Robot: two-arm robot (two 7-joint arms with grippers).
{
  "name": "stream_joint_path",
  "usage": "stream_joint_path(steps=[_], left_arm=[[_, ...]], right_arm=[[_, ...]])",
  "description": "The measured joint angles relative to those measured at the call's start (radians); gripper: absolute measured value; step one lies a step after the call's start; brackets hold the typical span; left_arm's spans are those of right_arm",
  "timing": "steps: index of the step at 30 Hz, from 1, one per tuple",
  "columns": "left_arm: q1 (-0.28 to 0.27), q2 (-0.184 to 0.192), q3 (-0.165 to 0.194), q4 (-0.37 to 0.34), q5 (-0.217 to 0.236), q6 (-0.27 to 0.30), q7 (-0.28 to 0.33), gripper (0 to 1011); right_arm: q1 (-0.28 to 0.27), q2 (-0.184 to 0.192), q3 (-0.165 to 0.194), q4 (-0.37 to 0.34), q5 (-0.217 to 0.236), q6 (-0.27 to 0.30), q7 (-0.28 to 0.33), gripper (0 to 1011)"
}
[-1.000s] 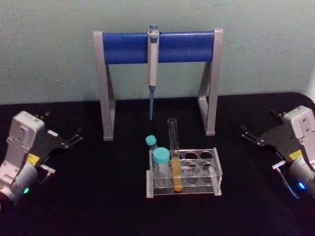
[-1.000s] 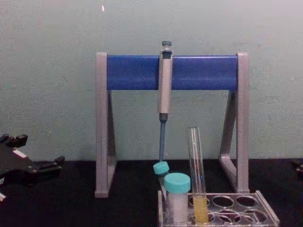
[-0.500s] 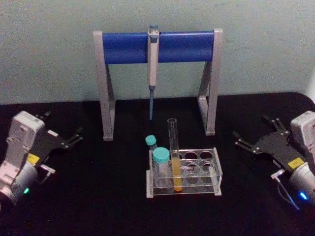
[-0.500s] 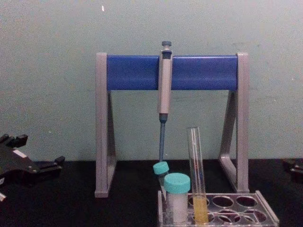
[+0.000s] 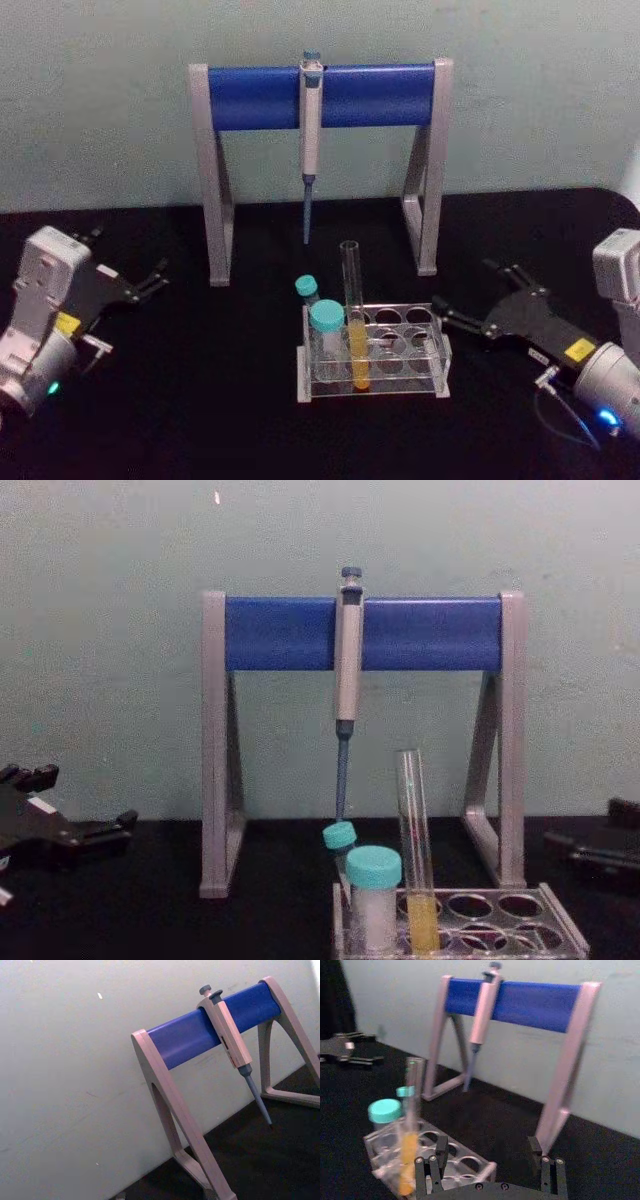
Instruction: Pick up the test tube from the test tube rack, shake it, then place it back into the test tube rack.
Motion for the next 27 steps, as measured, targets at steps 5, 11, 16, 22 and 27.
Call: stream_joint_path(steps=[5,11,16,22,27], left_arm=[[0.0,0.0,0.0,0.0,0.0,0.0,0.0,1001],[0.0,0.0,0.0,0.0,0.0,0.0,0.0,1001],[0.0,0.0,0.0,0.0,0.0,0.0,0.0,1001],[0.0,0.0,0.0,0.0,0.0,0.0,0.0,1001],[0.0,0.0,0.0,0.0,0.0,0.0,0.0,1001]], right_arm=[[0.021,-0.002,-0.012,0.005,0.022,0.034,0.076,1000],[0.069,-0.019,-0.035,0.033,0.041,0.073,0.172,1000],[0.118,-0.041,-0.061,0.061,0.045,0.093,0.241,1000],[0.171,-0.066,-0.093,0.099,0.052,0.102,0.29,1000],[0.207,-0.087,-0.116,0.131,0.053,0.104,0.311,1000]])
